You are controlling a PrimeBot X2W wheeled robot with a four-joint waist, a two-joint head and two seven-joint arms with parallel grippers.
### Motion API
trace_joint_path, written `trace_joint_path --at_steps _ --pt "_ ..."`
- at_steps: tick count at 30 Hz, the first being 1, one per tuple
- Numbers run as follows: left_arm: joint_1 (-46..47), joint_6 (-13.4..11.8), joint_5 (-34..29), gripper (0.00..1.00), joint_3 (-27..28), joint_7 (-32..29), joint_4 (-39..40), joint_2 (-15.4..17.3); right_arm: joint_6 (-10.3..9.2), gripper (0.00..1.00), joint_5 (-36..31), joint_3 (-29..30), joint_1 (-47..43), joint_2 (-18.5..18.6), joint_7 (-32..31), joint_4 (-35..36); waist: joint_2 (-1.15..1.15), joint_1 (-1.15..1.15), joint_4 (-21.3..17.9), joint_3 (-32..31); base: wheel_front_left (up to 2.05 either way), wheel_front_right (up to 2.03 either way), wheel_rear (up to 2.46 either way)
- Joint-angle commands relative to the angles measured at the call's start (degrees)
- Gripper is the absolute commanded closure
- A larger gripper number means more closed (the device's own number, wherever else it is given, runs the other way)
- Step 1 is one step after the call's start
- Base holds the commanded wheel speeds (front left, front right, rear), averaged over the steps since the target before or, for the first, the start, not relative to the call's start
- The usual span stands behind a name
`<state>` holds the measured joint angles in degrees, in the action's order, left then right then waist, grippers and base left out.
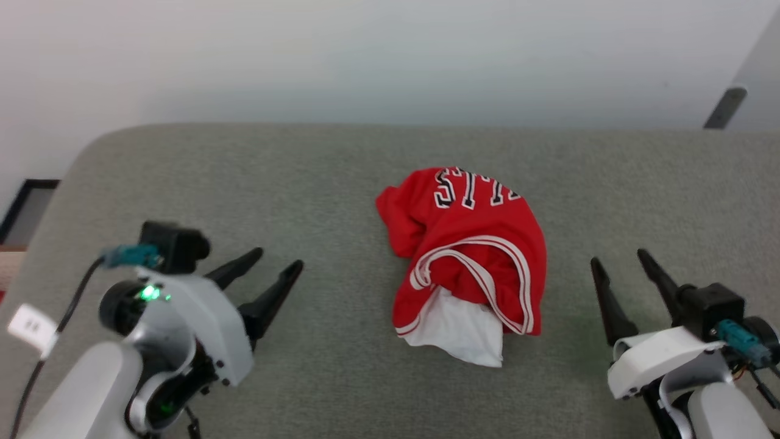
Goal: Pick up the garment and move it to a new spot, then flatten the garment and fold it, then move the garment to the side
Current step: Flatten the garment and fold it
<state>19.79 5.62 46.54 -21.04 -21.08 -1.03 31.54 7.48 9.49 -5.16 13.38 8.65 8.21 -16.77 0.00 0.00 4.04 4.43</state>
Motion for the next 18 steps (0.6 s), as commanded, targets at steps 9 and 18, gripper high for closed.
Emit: trace_joint_path --at_steps 9,18 --pt "7.04 0.75 2.99 0.00 -5.66 -13.16 -2.77 -0.39 0.02 0.00 -0.33 1.76 3.57 -0.33 2.40 -1.85 0.00 0.00 -5.37 4.92 0.00 0.00 0.00" --pt "9.29 0.07 5.88 0.00 -9.08 -21.41 -4.01 -1.68 0.02 0.00 -0.42 1.99 5.00 -1.16 4.03 -3.65 0.00 0.00 -8.30 6.37 0.00 0.00 0.00"
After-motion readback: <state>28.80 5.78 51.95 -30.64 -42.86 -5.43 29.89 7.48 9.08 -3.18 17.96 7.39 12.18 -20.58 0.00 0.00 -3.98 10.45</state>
